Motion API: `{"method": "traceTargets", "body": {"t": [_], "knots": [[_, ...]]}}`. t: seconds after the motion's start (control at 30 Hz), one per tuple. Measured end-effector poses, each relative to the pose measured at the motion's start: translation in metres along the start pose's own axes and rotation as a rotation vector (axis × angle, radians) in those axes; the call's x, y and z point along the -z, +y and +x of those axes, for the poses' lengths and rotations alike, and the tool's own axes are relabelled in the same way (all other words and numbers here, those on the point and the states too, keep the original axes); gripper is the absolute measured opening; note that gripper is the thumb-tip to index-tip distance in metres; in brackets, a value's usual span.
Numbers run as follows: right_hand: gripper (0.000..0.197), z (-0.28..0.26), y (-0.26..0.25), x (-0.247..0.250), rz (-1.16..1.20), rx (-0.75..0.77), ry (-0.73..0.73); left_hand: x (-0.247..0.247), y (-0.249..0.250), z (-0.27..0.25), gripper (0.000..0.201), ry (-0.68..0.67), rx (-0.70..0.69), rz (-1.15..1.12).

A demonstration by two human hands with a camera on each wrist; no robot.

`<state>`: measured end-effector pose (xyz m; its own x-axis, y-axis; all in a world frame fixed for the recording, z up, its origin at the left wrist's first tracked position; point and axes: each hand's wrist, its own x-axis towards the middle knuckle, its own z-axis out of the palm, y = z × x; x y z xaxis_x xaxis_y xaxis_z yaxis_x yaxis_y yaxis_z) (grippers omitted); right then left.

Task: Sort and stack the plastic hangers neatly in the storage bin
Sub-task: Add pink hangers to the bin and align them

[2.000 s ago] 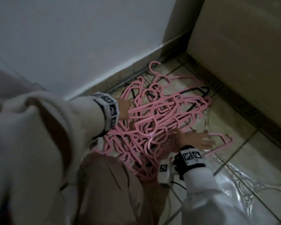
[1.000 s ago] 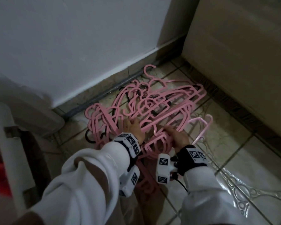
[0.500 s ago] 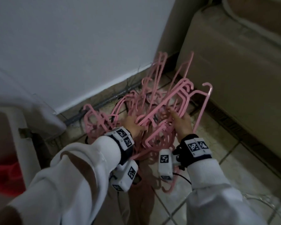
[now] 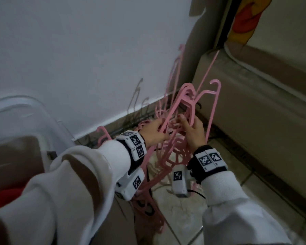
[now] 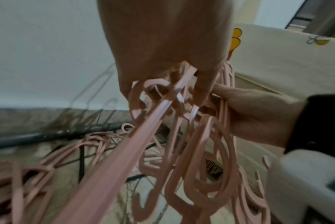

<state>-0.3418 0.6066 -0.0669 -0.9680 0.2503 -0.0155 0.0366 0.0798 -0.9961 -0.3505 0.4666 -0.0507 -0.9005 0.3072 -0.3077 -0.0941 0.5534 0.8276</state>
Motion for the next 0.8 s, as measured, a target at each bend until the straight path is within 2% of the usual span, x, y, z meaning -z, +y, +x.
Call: {"method": "traceTargets", "body": {"t": [0.17, 0.33, 0.4, 0.53, 0.8], "knots": [[0.012, -0.006, -0.018, -0.014, -0.002, 0.112, -0.029, 0.017, 0.011, -0.004, 0.033, 0.095, -0.108, 0.091], [0.016, 0.005, -0.048, -0.017, 0.005, 0.201, -0.039, 0.042, 0.037, -0.008, 0.039, 0.113, -0.203, 0.013], [0.024, 0.008, -0.066, -0.018, 0.002, 0.232, -0.052, 0.054, 0.05, -0.012, 0.037, 0.158, -0.238, 0.032], [0.009, 0.004, -0.099, -0.024, 0.053, 0.275, -0.044, 0.076, 0.074, -0.025, 0.03, 0.255, -0.293, 0.05], [0.007, -0.02, -0.18, -0.027, 0.036, 0.44, -0.108, 0.112, 0.124, -0.077, 0.031, 0.33, -0.38, 0.024]]}}
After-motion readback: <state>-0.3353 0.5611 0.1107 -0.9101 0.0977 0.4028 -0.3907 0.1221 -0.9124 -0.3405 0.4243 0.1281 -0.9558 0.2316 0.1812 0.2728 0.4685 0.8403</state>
